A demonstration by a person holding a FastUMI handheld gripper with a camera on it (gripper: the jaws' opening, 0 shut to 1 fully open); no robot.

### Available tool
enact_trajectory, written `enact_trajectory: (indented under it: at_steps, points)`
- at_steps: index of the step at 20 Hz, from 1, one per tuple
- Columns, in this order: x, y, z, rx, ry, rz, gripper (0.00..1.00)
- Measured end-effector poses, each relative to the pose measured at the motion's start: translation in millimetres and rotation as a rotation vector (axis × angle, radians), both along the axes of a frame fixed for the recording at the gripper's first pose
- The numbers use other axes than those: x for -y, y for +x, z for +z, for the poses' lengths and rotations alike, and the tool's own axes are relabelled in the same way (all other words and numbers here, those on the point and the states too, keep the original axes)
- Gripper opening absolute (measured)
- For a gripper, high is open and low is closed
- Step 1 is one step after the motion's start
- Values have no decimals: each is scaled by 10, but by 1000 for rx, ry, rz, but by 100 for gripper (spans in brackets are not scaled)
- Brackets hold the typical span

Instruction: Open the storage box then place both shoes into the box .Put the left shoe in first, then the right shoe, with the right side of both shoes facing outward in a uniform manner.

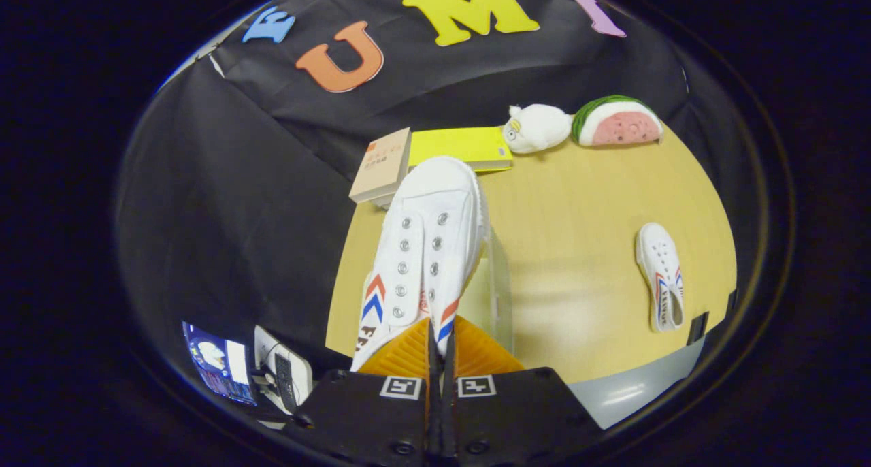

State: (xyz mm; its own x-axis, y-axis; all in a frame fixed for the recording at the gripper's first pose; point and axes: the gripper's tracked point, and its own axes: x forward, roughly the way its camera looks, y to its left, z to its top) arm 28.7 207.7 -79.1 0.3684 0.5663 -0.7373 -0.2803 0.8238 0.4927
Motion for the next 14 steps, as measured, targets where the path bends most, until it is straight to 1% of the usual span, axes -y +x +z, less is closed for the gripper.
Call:
enact_trajectory:
  at_steps: [2, 6, 11, 14]
  points:
    - [-250, 18, -185, -26, -21, 17, 5]
    - [-558, -21, -557, -83, -76, 40, 5]
    - [-713, 13, -926, -133, -128, 53, 5]
    - [-819, 24, -1118, -193, -139, 59, 6]
